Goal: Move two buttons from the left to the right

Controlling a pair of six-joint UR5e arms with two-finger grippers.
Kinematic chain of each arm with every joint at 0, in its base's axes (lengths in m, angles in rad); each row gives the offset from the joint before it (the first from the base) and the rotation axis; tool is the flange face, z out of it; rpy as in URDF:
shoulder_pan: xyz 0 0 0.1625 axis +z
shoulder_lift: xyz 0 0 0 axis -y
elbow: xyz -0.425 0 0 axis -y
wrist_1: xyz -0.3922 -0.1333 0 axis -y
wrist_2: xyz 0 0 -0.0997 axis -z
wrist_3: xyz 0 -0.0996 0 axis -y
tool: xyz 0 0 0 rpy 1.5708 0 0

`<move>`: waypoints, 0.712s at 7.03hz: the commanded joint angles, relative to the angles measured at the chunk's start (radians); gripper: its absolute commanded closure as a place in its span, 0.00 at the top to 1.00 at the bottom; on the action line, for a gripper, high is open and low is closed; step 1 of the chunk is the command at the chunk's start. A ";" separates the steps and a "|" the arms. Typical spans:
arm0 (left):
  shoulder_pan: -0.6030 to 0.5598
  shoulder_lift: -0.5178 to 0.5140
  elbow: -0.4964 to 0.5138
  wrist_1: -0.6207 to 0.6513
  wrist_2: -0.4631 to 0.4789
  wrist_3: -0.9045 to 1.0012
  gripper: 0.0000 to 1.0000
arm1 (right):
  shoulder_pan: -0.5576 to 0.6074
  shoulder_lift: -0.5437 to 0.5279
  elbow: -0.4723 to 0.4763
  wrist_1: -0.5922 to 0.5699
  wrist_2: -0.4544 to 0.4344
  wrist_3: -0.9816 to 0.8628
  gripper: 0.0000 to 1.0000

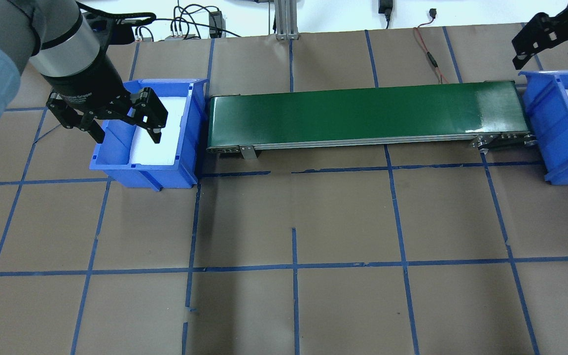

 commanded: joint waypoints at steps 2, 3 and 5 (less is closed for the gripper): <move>0.000 0.000 0.000 -0.001 0.000 0.000 1.00 | 0.236 -0.058 0.058 0.032 -0.101 0.329 1.00; 0.000 0.000 0.000 -0.001 0.000 0.002 1.00 | 0.310 -0.055 0.060 0.029 -0.115 0.422 1.00; 0.000 0.000 0.000 -0.001 0.000 0.002 1.00 | 0.402 -0.046 0.067 0.026 -0.102 0.490 1.00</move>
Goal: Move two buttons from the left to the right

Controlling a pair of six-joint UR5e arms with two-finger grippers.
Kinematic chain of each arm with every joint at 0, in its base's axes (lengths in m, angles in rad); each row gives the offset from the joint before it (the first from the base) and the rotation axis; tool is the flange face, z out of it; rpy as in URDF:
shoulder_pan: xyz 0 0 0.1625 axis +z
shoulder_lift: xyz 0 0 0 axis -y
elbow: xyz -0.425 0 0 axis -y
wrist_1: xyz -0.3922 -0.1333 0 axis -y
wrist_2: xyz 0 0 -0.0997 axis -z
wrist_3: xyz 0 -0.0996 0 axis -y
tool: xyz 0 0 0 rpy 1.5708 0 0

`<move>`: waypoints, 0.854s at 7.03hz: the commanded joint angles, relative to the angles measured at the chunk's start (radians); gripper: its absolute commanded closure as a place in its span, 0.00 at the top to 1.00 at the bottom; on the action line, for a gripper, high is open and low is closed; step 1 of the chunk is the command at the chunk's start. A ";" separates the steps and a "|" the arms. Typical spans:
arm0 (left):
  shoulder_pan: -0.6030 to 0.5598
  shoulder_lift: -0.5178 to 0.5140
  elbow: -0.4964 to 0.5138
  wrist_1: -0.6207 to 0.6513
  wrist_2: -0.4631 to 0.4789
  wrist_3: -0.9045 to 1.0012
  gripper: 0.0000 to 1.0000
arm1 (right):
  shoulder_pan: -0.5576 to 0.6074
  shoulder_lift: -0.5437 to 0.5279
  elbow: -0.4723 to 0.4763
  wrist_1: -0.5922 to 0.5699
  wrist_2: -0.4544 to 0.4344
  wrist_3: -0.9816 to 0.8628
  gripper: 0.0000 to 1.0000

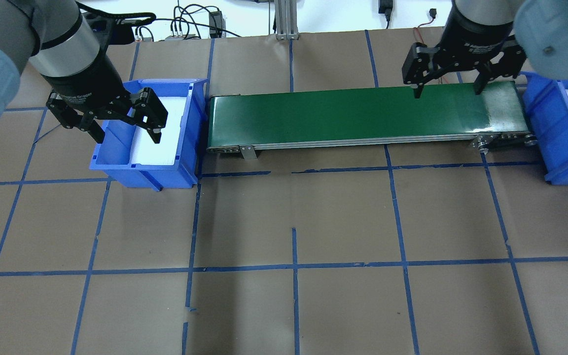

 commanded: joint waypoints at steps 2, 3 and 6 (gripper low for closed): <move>0.000 0.000 0.000 0.000 0.000 0.000 1.00 | 0.048 0.005 0.007 -0.001 0.004 0.022 1.00; 0.000 0.000 0.000 0.000 0.000 0.000 1.00 | 0.048 0.005 0.009 0.001 0.030 0.023 1.00; 0.000 0.000 0.000 0.000 0.000 0.000 1.00 | 0.036 0.005 0.026 -0.002 0.035 0.019 1.00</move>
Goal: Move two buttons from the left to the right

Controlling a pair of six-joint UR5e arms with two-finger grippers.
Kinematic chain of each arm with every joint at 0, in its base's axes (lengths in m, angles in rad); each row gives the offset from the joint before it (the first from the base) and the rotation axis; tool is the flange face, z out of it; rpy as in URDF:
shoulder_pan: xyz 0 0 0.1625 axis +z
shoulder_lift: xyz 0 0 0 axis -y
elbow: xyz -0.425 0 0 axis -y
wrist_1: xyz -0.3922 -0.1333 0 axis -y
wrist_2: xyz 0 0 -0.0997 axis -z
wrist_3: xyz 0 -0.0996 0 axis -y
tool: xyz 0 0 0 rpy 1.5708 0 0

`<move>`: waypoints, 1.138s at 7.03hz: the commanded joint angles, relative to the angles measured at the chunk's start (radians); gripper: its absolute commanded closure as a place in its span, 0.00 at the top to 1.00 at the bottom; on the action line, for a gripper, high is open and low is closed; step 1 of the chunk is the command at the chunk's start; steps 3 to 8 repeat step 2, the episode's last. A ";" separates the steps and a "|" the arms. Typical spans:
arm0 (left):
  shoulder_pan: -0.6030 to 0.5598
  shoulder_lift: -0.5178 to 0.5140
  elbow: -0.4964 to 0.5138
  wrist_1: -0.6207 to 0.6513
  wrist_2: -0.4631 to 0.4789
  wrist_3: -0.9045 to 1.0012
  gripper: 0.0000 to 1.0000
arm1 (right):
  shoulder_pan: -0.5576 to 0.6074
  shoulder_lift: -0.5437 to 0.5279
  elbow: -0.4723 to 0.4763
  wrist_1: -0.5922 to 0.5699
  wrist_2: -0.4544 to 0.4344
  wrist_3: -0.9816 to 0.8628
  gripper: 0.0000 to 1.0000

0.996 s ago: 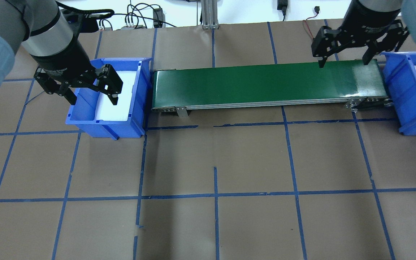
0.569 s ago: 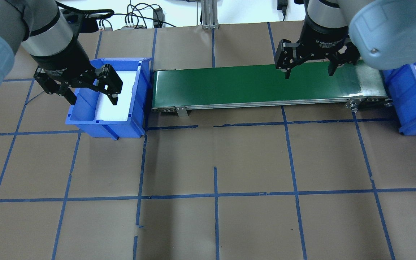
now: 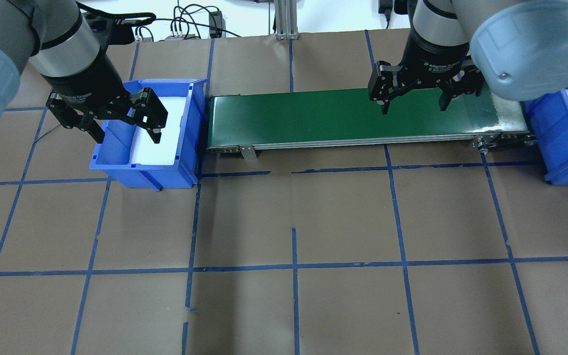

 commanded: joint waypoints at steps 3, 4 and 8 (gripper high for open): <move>0.000 0.000 0.000 -0.002 0.000 0.000 1.00 | 0.005 -0.002 0.001 -0.001 0.002 0.000 1.00; 0.000 0.000 0.000 -0.002 0.000 0.000 1.00 | 0.005 -0.002 0.001 -0.001 0.002 0.000 1.00; 0.000 0.000 0.000 -0.002 0.000 0.000 1.00 | 0.005 -0.002 0.001 -0.001 0.002 0.000 1.00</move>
